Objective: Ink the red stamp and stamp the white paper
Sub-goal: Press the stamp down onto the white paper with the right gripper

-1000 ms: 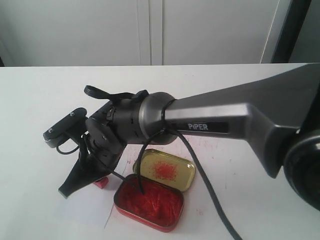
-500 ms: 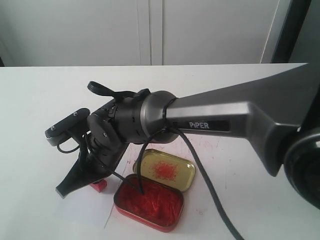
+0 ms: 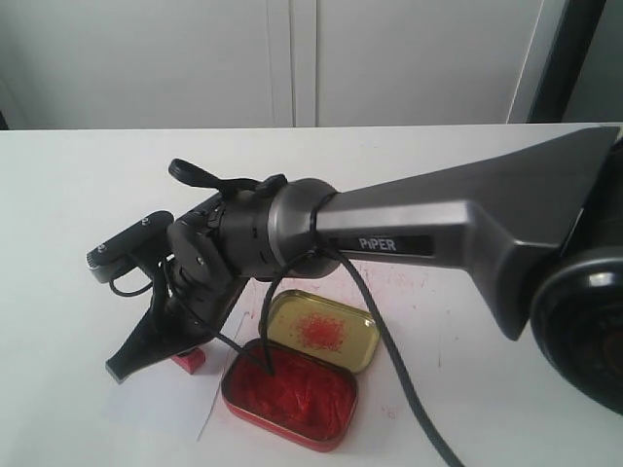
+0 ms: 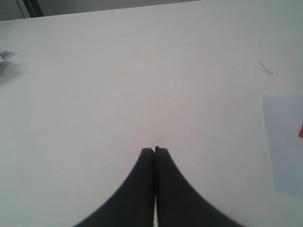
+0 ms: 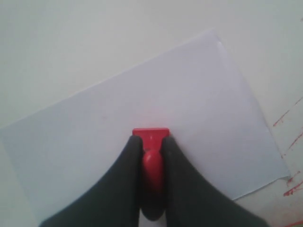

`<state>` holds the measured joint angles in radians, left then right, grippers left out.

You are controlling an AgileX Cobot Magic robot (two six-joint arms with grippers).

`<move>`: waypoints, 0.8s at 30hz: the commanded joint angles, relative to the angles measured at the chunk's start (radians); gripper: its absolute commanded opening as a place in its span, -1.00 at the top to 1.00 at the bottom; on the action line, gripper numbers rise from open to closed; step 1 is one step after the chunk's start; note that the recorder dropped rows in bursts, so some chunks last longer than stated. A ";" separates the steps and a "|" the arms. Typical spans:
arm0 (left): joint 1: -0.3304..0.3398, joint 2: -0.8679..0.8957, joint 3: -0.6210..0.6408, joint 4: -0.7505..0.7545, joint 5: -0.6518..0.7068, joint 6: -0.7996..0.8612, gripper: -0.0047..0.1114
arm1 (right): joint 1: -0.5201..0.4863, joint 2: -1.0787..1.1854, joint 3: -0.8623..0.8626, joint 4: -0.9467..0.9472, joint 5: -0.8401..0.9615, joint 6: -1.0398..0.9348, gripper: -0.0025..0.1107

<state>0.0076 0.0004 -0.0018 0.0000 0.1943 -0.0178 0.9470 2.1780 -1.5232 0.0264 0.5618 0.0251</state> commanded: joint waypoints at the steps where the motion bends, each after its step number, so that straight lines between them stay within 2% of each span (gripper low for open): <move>1: -0.001 0.000 0.002 -0.006 0.000 -0.004 0.92 | -0.001 0.083 0.025 0.005 0.112 0.005 0.96; 24: -0.001 0.000 0.002 -0.006 0.000 -0.004 0.92 | -0.001 0.120 0.025 0.007 0.129 0.005 0.96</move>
<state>0.0076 0.0004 -0.0018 0.0000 0.1943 -0.0178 0.9470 2.1994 -1.5367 0.0358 0.5849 0.0251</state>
